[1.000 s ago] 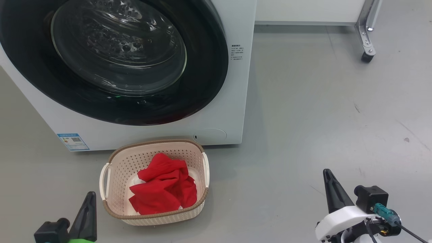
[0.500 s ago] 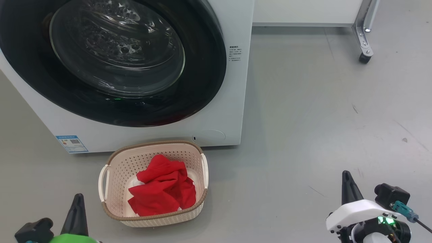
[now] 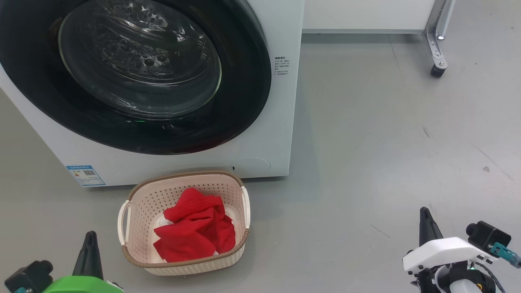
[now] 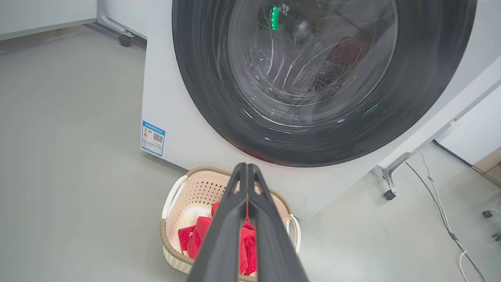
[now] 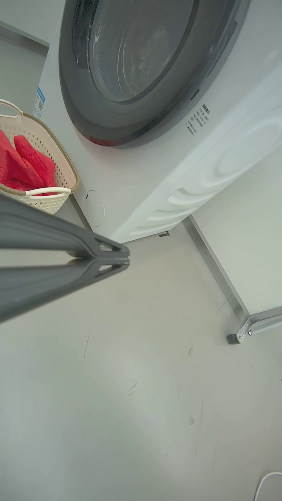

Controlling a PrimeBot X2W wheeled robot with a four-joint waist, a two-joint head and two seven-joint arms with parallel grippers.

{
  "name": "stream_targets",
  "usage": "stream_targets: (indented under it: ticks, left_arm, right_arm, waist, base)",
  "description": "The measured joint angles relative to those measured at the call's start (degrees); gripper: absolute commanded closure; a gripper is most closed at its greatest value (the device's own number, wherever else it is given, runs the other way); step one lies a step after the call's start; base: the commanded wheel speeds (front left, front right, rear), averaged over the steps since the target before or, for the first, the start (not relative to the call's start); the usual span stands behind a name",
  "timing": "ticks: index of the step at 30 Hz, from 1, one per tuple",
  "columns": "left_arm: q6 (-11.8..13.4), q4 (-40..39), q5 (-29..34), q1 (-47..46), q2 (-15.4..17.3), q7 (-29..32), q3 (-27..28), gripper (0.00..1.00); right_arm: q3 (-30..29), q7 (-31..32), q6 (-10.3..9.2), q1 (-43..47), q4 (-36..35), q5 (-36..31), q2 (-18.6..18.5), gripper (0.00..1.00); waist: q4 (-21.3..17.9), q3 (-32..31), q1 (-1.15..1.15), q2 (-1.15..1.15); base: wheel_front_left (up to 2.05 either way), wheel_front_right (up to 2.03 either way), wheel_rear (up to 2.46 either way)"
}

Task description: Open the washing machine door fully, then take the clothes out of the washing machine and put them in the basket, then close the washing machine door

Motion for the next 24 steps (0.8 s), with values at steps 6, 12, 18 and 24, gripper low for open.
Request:
stream_targets:
  ticks: [6, 12, 18, 24]
  left_arm:
    - [0.0, 0.0, -4.4, -0.3, 0.0, 1.3, 0.2, 1.0]
    - [0.0, 0.0, -8.6, -0.7, 0.0, 2.4, 0.3, 1.0]
    - [0.0, -0.1, -12.9, -1.2, 0.0, 3.5, 0.4, 1.0]
    - [0.0, -0.1, -17.5, -1.8, 0.0, 4.6, 0.5, 1.0]
  right_arm:
    - [-0.9, 1.1, 0.45, -0.2, -0.3, 4.1, 0.0, 1.0]
    - [-1.9, 2.4, 0.89, -0.4, -0.5, 8.3, 0.0, 1.0]
    - [-2.8, 3.5, 1.01, -0.5, -0.8, 12.6, 0.0, 1.0]
    - [-3.7, 4.8, 1.54, -1.2, -1.2, 16.9, 0.0, 1.0]
  waist:
    - [-0.1, -0.1, 0.0, 0.0]
    - [-0.3, -0.2, 0.0, 0.0]
    - [-0.4, -0.4, 0.0, 0.0]
    - [-0.6, -0.5, 0.0, 0.0]
  base:
    - [0.0, 0.0, 0.0]
    - [0.0, 0.0, 0.0]
    - [0.0, 0.0, 0.0]
    - [0.0, 0.0, 0.0]
